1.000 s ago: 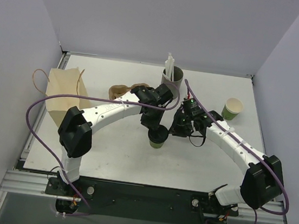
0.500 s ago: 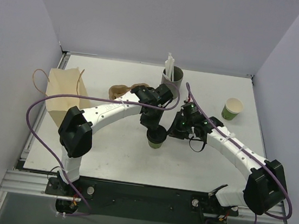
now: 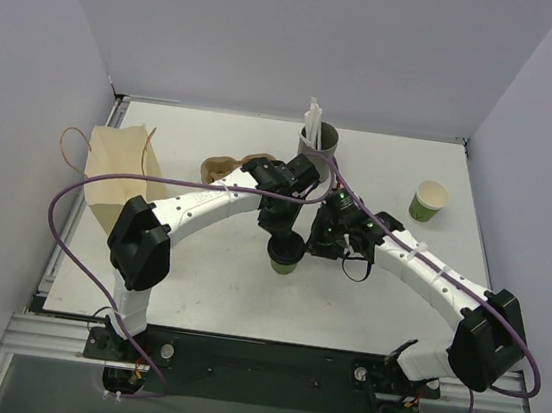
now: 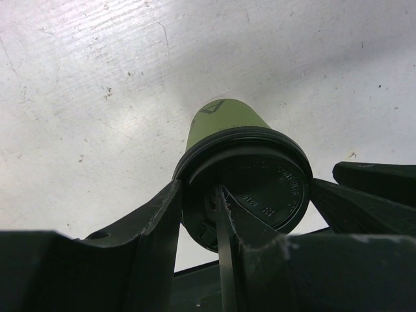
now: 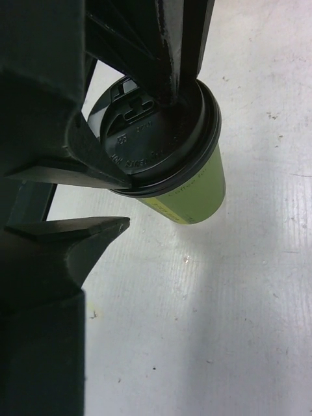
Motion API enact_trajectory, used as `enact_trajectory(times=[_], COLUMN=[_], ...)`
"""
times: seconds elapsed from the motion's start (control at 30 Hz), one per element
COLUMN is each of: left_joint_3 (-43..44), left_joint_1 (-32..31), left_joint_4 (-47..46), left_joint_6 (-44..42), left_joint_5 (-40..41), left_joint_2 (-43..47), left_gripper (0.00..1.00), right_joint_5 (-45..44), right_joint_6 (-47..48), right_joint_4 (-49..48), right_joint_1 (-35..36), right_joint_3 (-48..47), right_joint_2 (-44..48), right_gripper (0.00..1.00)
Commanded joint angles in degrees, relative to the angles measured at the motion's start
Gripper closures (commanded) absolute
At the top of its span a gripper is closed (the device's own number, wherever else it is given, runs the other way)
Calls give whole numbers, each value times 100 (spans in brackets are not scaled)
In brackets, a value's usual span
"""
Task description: Pack the takeout coffee
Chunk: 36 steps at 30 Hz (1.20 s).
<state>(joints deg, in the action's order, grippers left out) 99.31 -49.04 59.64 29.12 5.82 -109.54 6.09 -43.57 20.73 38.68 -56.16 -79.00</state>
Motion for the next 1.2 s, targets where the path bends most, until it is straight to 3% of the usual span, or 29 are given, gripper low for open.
enact_trajectory(times=[0.0, 0.27, 0.53, 0.67, 0.87, 1.17], left_joint_3=[36, 387, 888, 750, -394, -561], left_joint_1=[-45, 140, 412, 456, 360, 281], left_joint_4=[-233, -286, -111, 232, -461, -523], left_joint_6=[-477, -925, -962, -253, 856, 1042], left_joint_5=[-310, -503, -855, -881, -1180, -952], left_joint_2=[-235, -156, -77, 55, 688, 714], left_gripper=[63, 57, 49, 51, 58, 58], right_joint_5=[112, 208, 638, 1087, 1334, 1395], right_joint_6=[121, -11, 33, 217, 235, 218], right_joint_4=[871, 845, 398, 2, -324, -377], right_joint_1=[70, -474, -975, -1090, -1108, -1099], right_joint_3=[-455, -914, -730, -484, -185, -27], right_joint_2=[-46, 139, 122, 8, -54, -115], right_gripper=[79, 78, 78, 79, 79, 79])
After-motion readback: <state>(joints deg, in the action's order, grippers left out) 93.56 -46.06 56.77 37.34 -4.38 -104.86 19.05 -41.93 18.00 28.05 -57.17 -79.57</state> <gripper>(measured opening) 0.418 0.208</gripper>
